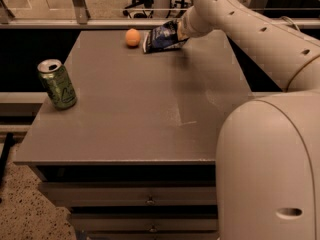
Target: Move blue chip bag near orange
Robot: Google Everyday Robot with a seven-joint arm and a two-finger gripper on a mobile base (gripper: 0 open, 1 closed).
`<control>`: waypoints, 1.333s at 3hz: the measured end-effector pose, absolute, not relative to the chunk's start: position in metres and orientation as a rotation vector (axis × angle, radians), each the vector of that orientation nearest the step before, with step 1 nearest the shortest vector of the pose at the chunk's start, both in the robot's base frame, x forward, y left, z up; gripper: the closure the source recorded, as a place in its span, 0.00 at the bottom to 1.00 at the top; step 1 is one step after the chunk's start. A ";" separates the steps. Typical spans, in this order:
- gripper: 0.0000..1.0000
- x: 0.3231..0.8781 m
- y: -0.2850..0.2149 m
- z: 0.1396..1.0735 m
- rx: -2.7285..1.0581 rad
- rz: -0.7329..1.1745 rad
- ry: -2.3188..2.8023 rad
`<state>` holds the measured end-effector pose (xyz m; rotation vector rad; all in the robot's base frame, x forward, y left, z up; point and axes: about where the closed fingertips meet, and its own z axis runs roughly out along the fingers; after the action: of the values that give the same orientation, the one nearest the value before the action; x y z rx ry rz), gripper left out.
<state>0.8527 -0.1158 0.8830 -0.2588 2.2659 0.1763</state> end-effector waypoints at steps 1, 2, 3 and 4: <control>0.07 0.849 -0.127 0.889 -0.261 0.164 2.255; 0.00 0.845 -0.136 0.897 -0.306 0.169 2.238; 0.00 0.825 -0.168 0.913 -0.426 0.110 2.185; 0.00 0.793 -0.206 0.933 -0.494 0.130 2.115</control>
Offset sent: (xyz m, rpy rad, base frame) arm -0.0140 -0.0376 0.0348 -0.0710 -0.0730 0.1261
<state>0.7929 -0.2063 0.9328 -0.4942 2.1155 0.1297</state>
